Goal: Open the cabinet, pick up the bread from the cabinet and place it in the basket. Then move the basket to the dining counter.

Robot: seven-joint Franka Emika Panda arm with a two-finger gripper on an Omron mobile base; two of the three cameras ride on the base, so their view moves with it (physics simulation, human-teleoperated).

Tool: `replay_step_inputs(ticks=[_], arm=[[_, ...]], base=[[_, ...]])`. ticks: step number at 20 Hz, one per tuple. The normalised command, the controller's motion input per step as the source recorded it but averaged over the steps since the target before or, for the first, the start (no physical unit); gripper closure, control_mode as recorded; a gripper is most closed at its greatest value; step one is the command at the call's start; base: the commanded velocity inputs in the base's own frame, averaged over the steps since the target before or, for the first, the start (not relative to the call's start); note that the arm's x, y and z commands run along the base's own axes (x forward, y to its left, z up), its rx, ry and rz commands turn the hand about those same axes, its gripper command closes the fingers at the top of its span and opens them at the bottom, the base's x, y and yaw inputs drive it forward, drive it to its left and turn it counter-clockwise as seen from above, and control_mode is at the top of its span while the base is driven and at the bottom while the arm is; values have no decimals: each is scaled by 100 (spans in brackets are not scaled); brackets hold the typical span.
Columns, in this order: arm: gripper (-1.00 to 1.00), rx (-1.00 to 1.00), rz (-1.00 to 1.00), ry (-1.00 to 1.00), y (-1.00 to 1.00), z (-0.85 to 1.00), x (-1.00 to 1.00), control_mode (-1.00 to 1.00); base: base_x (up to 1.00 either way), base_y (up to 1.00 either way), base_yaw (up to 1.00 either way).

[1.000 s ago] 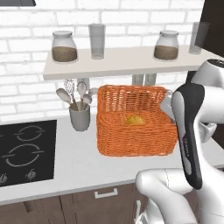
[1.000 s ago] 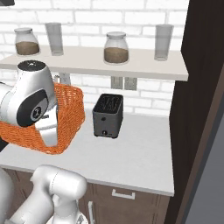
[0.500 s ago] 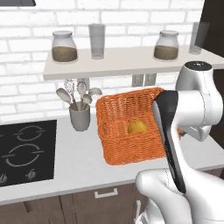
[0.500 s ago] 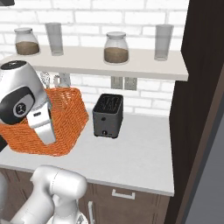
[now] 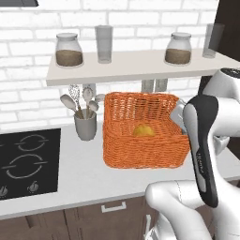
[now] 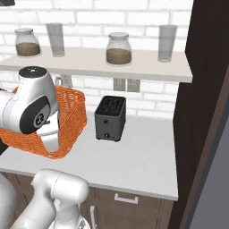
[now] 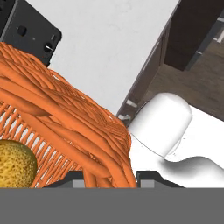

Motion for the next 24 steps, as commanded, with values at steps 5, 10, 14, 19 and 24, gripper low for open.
replay_step_inputs(ticks=[5, 10, 14, 19, 24], arm=[[100, 1, 0, 0, 0, 0, 0, -100], [100, 0, 0, 0, 0, 0, 0, -100], [100, 0, 0, 0, 2, 0, -6, 100], [100, 0, 0, 0, 0, 0, 0, 100], [100, 0, 0, 0, 0, 0, 0, 100]], base=[[0, 0, 0], [0, 0, 0], [-9, 4, 0], [-50, 32, 1], [-56, 65, 17]])
